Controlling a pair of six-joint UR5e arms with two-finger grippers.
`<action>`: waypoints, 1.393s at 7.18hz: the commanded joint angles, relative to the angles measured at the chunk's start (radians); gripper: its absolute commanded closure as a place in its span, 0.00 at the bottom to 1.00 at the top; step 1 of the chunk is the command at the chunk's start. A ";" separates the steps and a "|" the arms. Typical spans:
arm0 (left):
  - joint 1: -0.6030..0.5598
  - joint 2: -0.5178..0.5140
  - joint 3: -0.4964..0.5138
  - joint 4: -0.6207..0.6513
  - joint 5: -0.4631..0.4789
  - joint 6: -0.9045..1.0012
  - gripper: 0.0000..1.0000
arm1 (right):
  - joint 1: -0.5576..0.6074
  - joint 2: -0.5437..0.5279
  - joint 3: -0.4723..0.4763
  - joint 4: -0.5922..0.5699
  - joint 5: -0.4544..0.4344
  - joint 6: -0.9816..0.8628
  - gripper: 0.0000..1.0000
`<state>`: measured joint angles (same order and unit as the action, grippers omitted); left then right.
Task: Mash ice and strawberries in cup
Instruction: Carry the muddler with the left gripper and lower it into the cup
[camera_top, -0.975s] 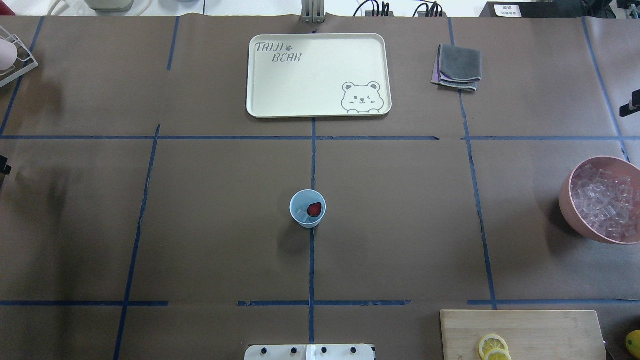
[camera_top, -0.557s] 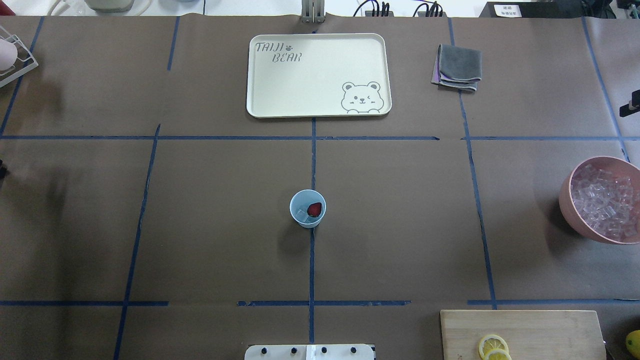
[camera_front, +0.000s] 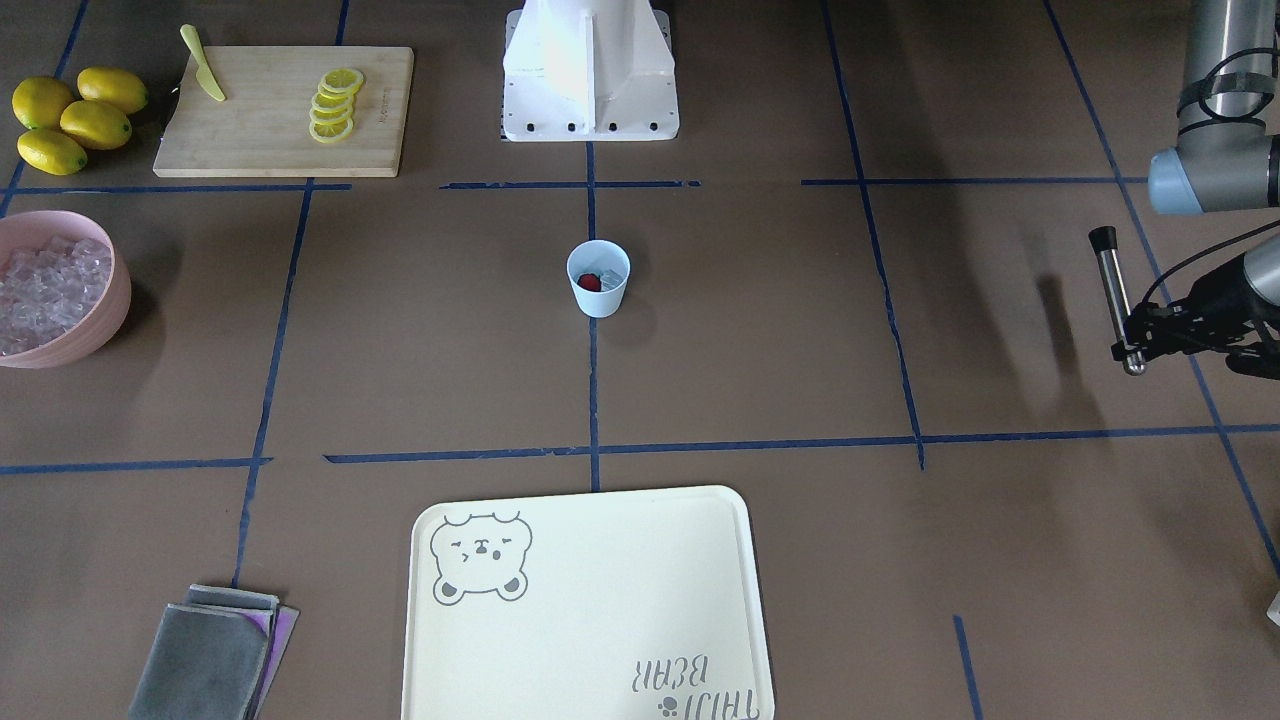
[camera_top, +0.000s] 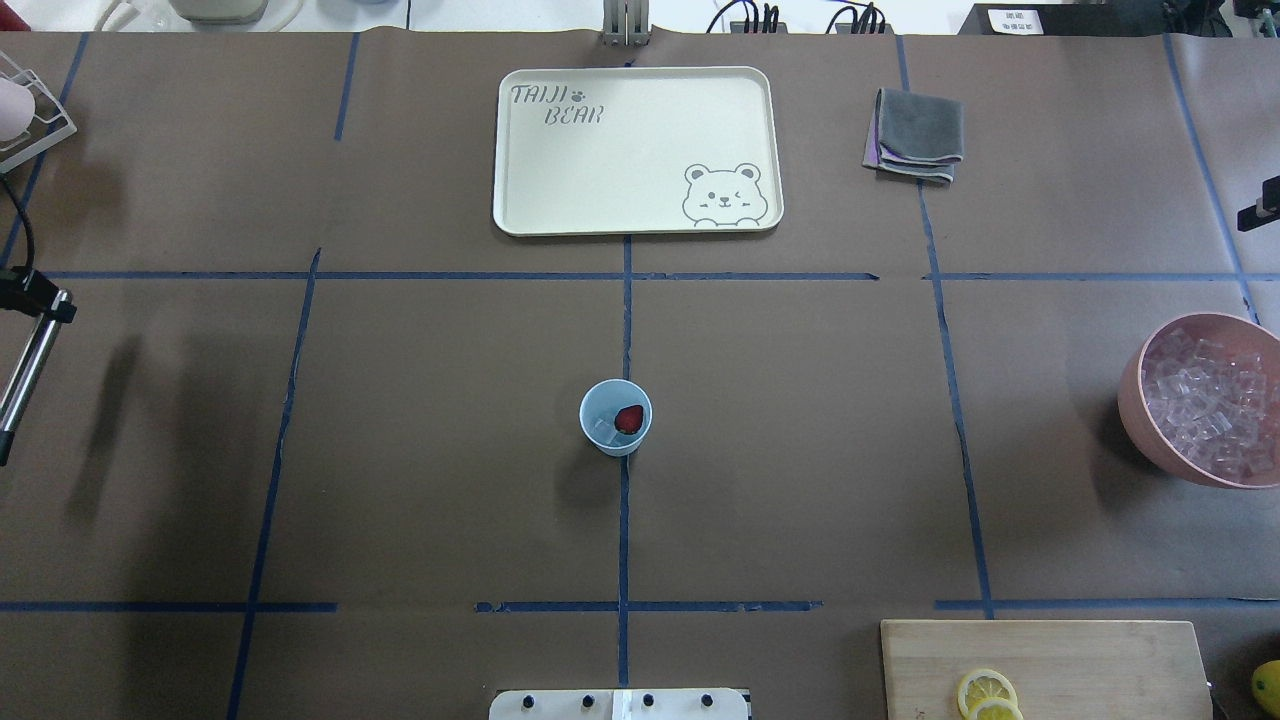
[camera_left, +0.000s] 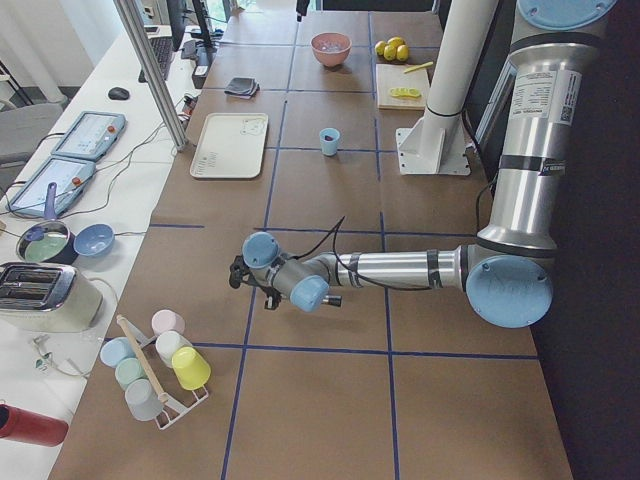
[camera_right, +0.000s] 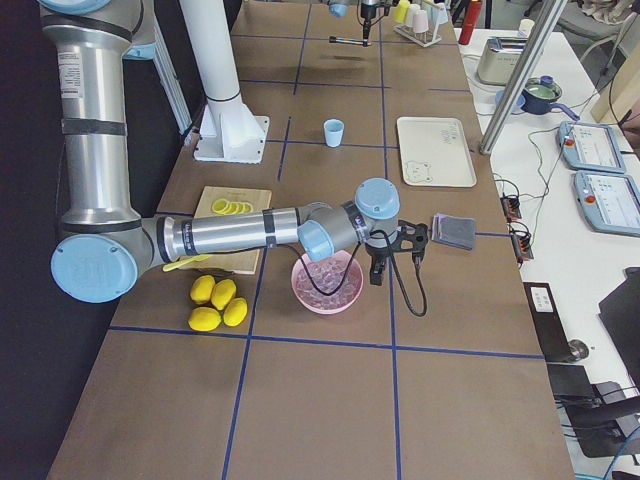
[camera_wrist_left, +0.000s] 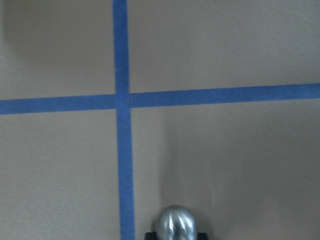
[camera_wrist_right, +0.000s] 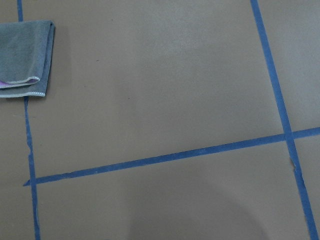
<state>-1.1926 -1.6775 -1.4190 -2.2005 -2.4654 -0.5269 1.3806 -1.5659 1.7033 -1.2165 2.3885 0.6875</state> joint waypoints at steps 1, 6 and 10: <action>0.005 -0.124 -0.170 0.011 -0.049 -0.033 1.00 | 0.000 0.004 0.009 0.000 0.000 0.017 0.00; 0.407 -0.448 -0.373 -0.113 0.318 -0.054 0.98 | -0.008 0.023 -0.005 -0.002 -0.009 0.017 0.00; 0.661 -0.424 -0.336 -0.601 0.820 -0.030 0.98 | -0.008 0.040 -0.004 -0.005 -0.008 0.017 0.00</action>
<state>-0.6217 -2.1074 -1.7670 -2.6631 -1.8058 -0.5643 1.3730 -1.5317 1.7002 -1.2193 2.3807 0.7041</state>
